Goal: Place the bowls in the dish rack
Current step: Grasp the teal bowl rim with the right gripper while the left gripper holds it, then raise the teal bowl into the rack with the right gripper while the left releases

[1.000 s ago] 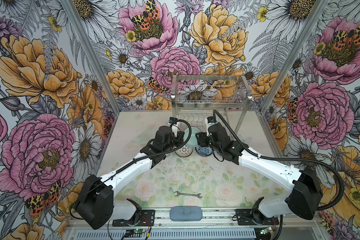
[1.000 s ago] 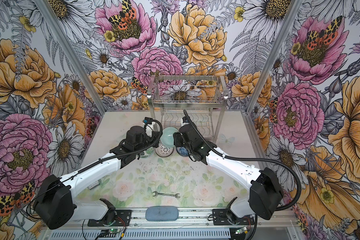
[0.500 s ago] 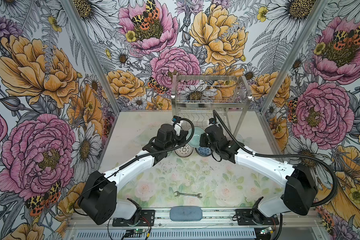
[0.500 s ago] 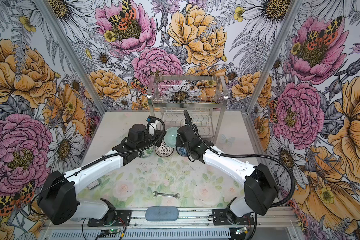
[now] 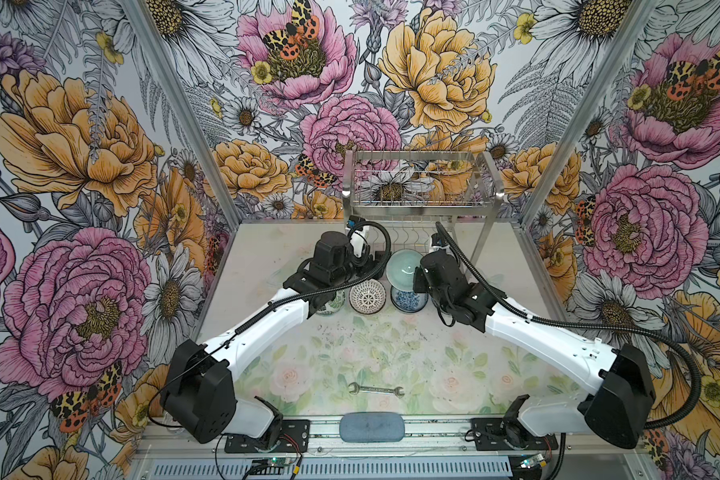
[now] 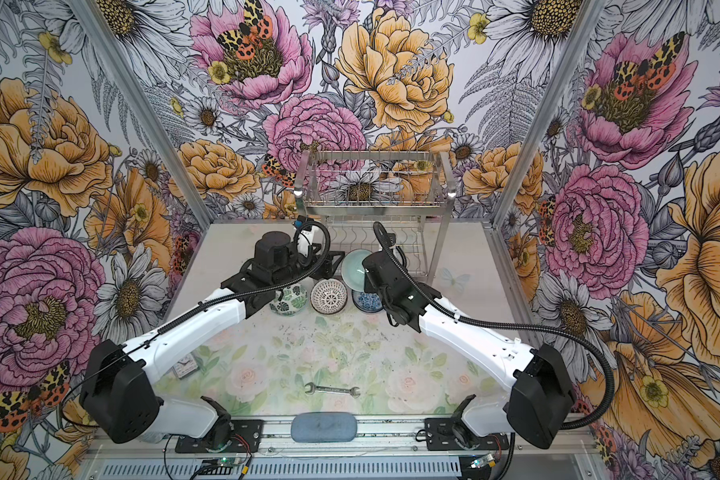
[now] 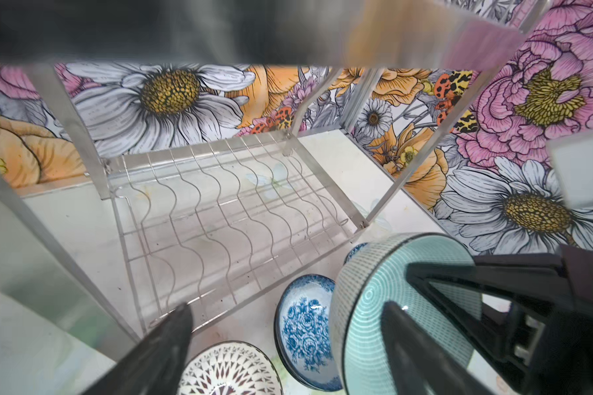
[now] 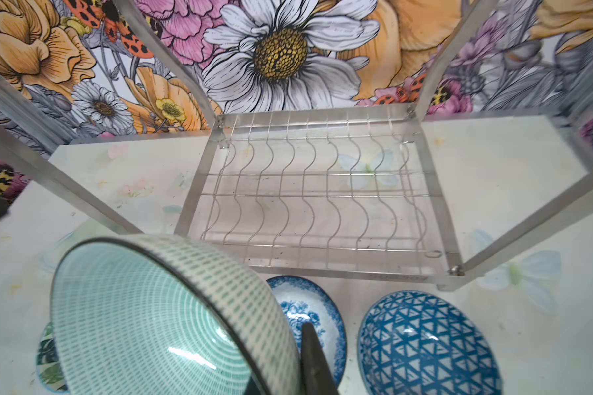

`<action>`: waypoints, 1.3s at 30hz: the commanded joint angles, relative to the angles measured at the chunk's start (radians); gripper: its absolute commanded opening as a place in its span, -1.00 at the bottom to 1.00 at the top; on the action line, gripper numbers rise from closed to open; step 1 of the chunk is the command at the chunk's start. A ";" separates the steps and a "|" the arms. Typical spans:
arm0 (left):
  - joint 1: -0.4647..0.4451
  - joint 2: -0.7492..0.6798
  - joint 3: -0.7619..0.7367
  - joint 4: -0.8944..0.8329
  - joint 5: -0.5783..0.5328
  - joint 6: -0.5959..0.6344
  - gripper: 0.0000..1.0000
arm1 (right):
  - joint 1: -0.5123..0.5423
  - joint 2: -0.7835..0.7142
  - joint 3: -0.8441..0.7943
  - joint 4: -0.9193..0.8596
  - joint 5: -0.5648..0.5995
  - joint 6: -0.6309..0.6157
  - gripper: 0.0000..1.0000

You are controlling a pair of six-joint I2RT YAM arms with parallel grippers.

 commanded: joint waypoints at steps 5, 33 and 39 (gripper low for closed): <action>0.045 -0.092 0.095 -0.313 -0.152 0.134 0.97 | -0.007 -0.030 -0.058 0.165 0.338 -0.392 -1.00; 0.142 -0.178 0.062 -0.414 -0.196 0.208 0.97 | -0.210 0.689 0.169 1.252 0.585 -1.475 -1.00; 0.146 -0.173 0.064 -0.416 -0.192 0.203 0.97 | -0.262 0.825 0.318 1.259 0.574 -1.543 -1.00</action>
